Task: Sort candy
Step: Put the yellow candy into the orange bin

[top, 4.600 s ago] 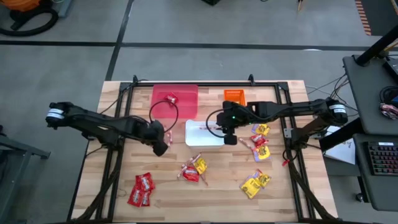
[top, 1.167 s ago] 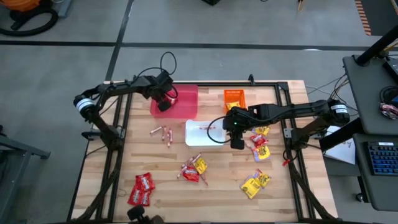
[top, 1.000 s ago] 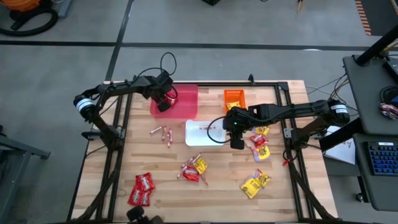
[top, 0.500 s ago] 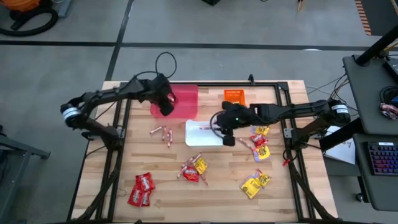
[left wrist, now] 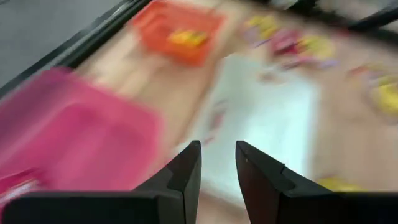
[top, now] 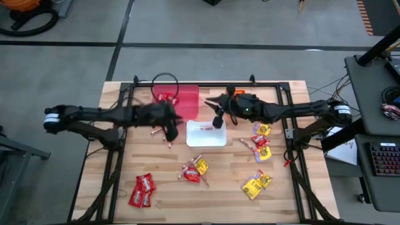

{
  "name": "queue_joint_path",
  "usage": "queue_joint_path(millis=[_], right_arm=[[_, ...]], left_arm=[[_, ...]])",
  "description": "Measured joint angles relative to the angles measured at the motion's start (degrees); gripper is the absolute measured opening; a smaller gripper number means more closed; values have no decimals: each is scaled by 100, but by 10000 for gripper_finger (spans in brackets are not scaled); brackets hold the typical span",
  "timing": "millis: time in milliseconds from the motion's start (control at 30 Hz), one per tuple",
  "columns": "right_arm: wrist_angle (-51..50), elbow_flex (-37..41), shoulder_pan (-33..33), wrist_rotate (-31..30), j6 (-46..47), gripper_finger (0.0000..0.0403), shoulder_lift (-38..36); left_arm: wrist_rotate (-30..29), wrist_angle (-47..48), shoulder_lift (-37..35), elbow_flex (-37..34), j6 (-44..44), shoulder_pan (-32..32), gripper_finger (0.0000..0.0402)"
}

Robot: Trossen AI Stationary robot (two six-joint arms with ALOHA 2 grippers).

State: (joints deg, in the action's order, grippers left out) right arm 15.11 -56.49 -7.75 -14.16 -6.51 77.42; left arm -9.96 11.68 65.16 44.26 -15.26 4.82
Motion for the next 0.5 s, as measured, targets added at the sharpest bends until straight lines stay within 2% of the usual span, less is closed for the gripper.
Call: queue_joint_path(millis=[167,267,367,500], right_arm=[[-1675,-22,388,1098,1261,48,-94],[-2654,-24,729,1335,1956,48,-129],[-3542,-24,1067,1507,2653,48,-154],[-4350,-24,1488,2328,3990,48,-165]], left_arm=[[1,-1791,-1,-793,-196,-999,84],[-6,-2539,40,-1068,-199,-1363,84],[-4,-2750,57,-1168,-221,-1521,84],[-12,-2826,61,-1172,-282,-1530,84]])
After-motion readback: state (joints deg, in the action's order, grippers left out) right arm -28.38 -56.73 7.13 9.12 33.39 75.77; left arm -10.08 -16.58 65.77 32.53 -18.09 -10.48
